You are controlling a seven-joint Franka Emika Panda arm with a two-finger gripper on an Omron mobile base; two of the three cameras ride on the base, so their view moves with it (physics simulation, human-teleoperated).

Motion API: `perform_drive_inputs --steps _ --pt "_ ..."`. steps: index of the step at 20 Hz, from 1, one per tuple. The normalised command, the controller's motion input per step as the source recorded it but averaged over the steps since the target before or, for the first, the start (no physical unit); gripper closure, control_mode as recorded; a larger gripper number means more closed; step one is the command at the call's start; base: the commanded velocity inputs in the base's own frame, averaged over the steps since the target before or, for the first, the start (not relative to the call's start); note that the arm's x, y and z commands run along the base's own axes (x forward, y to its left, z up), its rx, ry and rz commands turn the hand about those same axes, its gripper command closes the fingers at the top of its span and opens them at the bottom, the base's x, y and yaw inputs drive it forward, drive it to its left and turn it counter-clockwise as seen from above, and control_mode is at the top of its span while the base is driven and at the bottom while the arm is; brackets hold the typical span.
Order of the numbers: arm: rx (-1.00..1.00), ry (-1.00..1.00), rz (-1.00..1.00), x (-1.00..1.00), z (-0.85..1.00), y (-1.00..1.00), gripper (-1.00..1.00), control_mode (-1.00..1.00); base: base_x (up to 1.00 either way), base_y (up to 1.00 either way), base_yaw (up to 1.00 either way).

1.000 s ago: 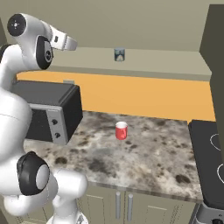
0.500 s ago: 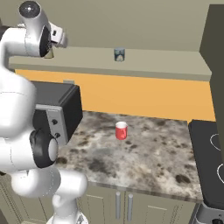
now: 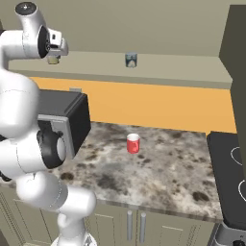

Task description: Restock the canned food cabinet by taking the new fresh canned food from the counter and placing it in the cabinet. Then, take the old canned food from the cabinet and place it on the counter.

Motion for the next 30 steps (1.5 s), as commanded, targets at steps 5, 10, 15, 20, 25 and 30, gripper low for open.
perform_drive_inputs --steps 5,10,15,20,25,30 --pt "-0.12 -0.01 0.0 0.39 -0.18 0.07 -1.0 -1.0 0.0 0.0 0.0" --pt "-0.09 -0.04 0.0 0.41 -0.14 0.01 -1.0 -1.0 0.0 0.0 0.0" --pt "-0.01 -0.03 0.0 0.27 -0.01 0.2 -1.0 -1.0 0.0 0.0 0.0" --pt "0.0 -0.03 0.0 0.15 0.0 0.21 -1.0 -1.0 0.0 0.0 0.0" --pt "-0.02 -0.03 0.0 0.08 0.0 0.01 1.0 -1.0 0.0 0.0 0.0" --pt "0.0 0.0 0.0 0.0 0.0 0.0 1.0 -1.0 0.0 0.0 0.0"
